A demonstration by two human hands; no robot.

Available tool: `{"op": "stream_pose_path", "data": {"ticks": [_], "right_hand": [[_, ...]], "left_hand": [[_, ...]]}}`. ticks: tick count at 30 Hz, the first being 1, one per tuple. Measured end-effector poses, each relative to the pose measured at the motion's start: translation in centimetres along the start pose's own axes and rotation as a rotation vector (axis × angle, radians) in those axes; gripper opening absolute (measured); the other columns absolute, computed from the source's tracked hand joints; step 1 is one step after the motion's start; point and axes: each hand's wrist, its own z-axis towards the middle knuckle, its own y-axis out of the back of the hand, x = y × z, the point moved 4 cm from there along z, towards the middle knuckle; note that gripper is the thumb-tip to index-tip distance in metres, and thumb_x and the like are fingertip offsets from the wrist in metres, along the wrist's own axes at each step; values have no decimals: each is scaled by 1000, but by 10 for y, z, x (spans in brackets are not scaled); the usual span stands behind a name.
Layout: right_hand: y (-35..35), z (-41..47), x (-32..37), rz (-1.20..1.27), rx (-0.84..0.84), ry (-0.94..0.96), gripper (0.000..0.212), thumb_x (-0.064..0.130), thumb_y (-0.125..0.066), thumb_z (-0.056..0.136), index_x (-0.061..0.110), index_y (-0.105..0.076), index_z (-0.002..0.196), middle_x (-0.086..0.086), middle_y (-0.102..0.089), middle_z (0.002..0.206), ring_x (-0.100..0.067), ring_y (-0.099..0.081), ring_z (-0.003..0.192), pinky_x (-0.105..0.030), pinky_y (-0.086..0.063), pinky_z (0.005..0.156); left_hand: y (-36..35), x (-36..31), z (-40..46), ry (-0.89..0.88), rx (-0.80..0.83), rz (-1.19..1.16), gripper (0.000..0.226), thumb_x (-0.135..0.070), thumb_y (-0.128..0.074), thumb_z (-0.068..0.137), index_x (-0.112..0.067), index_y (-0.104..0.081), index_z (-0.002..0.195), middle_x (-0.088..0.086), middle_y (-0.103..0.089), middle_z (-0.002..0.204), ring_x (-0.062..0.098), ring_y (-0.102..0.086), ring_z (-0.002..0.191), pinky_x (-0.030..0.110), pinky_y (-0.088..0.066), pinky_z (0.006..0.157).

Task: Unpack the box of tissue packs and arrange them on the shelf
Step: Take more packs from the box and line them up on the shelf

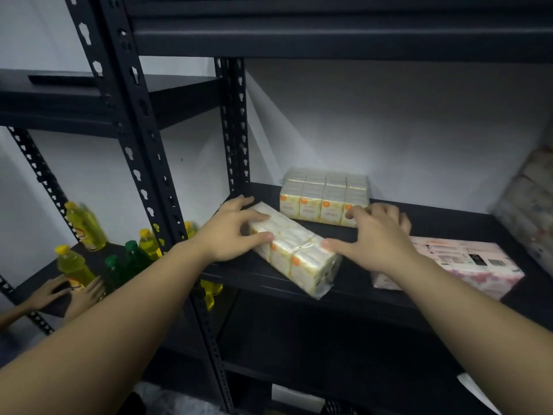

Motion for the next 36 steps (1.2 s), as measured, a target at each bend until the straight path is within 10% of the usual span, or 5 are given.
{"op": "stream_pose_path", "data": {"ticks": [13, 23, 36], "right_hand": [[-10, 36, -35, 107, 7, -93, 91, 96, -49, 71, 30, -58, 133, -3, -59, 133, -32, -47, 127, -51, -40, 95], [-5, 12, -85, 118, 90, -99, 79, 86, -47, 83, 31, -58, 138, -1, -53, 146, -31, -42, 137, -53, -37, 106], [-11, -12, -105, 150, -21, -30, 67, 89, -26, 77, 36, -62, 95, 12, -70, 89, -19, -62, 90, -42, -41, 95]], "left_hand": [[-25, -43, -1, -81, -114, 237, 95, -98, -50, 67, -28, -64, 130, -4, -55, 146, 19, -41, 142, 59, -12, 126], [-58, -76, 34, -98, -156, 312, 85, -90, -56, 73, -33, -57, 137, -4, -58, 140, 22, -50, 131, 46, -32, 117], [-77, -81, 77, -51, -177, 268, 90, -95, -50, 70, -36, -57, 137, 1, -57, 139, 27, -50, 131, 49, -34, 114]]}}
